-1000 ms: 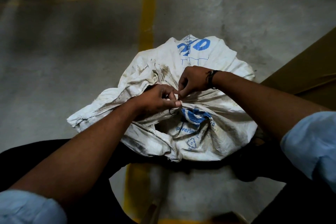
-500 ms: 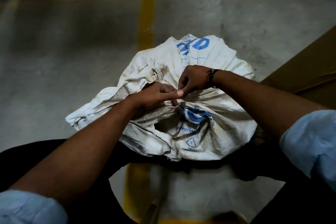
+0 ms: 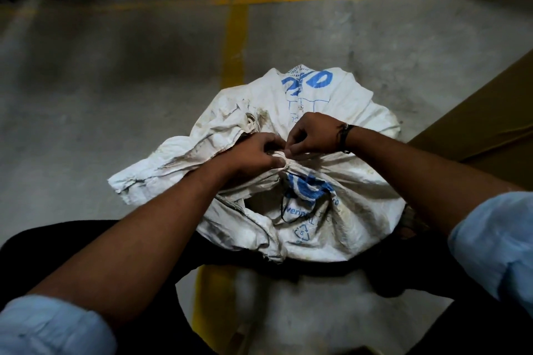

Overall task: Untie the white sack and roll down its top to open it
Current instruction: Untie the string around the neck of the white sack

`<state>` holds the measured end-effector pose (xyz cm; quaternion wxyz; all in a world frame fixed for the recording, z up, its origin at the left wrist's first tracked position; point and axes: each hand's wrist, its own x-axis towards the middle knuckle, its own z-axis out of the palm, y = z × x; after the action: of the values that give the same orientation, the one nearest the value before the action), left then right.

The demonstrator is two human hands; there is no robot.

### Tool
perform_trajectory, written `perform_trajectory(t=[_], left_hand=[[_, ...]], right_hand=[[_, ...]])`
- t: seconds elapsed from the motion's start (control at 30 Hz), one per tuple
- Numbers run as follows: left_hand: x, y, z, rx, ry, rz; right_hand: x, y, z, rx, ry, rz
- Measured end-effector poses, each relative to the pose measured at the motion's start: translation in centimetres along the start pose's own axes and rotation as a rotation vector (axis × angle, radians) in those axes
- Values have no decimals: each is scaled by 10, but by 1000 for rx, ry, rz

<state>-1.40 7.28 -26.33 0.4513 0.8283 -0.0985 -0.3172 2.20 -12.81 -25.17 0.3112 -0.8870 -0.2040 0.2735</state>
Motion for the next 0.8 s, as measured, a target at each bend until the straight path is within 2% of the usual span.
perform_trajectory(t=[0.1,0.23,0.3,0.43,0.53,0.67,0.8], left_hand=[[-4,7,4,43,99,58],[-2,8,6,1,179,38],[0,12,9,-11,237,41],[0,26,19,16,372,82],[2,34,23,91,436,101],[5,46,23,108,524,166],[6,63,14,-190,563,279]], right_hand=[[-8,3,5,21,150,-9],[-17,5,17,113,381,12],[-22,1,21,204,509,14],[-28,-7,31,451,650,51],[-30,-8,28,721,653,145],[-39,-15,23,632,568,140],[-48,-34,8,878,582,72]])
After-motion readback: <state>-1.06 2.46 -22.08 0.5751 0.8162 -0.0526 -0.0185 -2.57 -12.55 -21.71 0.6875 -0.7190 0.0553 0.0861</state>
